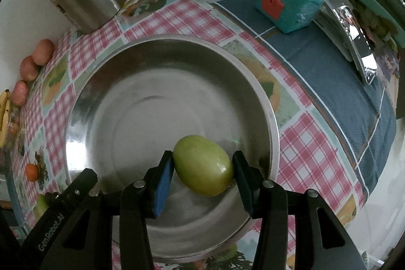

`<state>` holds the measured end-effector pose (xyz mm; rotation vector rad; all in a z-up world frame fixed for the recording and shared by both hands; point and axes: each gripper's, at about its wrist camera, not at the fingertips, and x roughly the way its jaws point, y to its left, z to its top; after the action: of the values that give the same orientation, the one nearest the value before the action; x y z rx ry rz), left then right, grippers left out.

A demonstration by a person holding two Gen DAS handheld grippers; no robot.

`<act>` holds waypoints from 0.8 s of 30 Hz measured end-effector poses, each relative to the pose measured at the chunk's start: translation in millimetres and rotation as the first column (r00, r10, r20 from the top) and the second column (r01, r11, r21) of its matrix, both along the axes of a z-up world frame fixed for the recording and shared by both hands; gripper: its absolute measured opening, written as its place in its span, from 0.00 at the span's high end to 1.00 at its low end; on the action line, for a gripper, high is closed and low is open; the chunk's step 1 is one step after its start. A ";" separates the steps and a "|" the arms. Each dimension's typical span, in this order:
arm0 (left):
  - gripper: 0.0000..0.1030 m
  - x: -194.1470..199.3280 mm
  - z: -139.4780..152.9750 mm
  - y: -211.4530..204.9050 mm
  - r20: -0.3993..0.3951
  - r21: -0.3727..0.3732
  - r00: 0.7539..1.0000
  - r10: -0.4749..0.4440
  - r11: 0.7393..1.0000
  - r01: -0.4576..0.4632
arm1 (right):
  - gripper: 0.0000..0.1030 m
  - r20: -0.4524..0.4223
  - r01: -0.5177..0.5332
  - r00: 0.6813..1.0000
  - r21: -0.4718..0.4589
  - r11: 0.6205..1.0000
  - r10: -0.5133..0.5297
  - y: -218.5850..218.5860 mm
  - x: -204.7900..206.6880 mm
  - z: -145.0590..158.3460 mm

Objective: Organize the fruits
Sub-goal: 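Lower both fruits into the steel plate and open both tools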

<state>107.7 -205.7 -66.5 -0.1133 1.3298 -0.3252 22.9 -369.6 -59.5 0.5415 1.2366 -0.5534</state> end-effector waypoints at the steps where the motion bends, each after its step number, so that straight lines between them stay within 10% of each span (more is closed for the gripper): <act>1: 0.73 0.0 0.0 -0.2 0.000 -0.001 1.000 0.000 1.000 0.000 | 0.52 -0.002 -0.001 1.000 -0.001 1.000 0.001 0.2 0.0 -0.2; 19: 0.69 -4.3 9.2 8.6 -0.009 -0.042 1.000 0.006 0.999 -0.006 | 0.49 0.044 -0.009 0.999 -0.058 0.998 0.012 4.3 3.0 17.1; 24: 0.52 -6.0 19.0 15.1 0.007 -0.062 1.000 0.013 0.998 -0.012 | 0.49 0.070 -0.011 0.997 -0.066 0.998 0.016 7.0 2.8 24.1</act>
<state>101.7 -190.6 -47.5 -0.1717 1.3114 -0.3558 25.7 -362.6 -35.3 0.4932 1.1510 -0.5573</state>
